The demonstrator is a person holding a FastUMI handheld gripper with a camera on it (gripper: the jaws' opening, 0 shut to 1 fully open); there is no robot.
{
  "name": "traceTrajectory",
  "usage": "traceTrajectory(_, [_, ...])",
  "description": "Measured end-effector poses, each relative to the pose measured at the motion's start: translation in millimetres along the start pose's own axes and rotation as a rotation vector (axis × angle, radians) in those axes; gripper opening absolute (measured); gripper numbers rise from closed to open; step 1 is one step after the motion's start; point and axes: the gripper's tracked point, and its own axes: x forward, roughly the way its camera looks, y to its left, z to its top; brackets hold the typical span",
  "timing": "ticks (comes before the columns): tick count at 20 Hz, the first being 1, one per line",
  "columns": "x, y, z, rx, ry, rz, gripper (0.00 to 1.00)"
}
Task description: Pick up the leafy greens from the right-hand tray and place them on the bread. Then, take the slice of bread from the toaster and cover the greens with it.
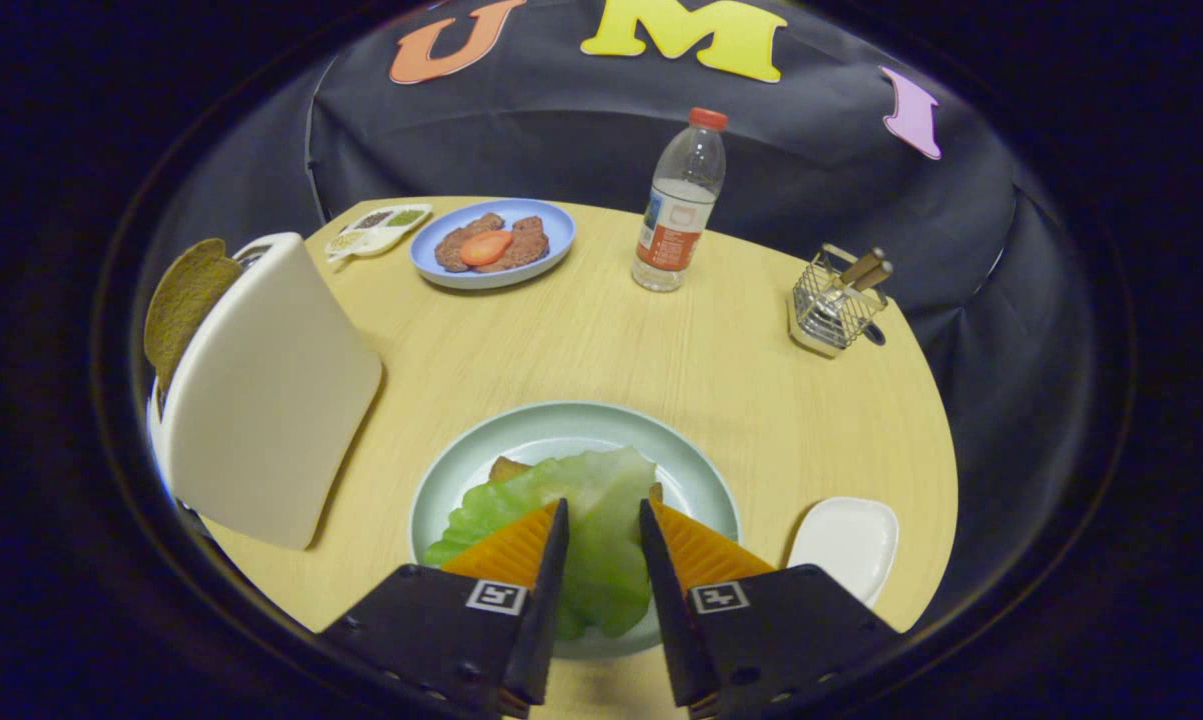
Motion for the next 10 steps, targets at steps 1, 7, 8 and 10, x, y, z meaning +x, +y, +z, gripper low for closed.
traceTrajectory(1, [-8,0,-1,0.0,-0.01,0.0,0.54])
traceTrajectory(7, [-61,16,-4,0.039,-0.088,0.012,0.98])
traceTrajectory(8, [-70,24,-4,0.057,-0.089,0.031,0.98])
traceTrajectory(10, [-88,35,-2,0.111,-0.102,0.046,0.97])
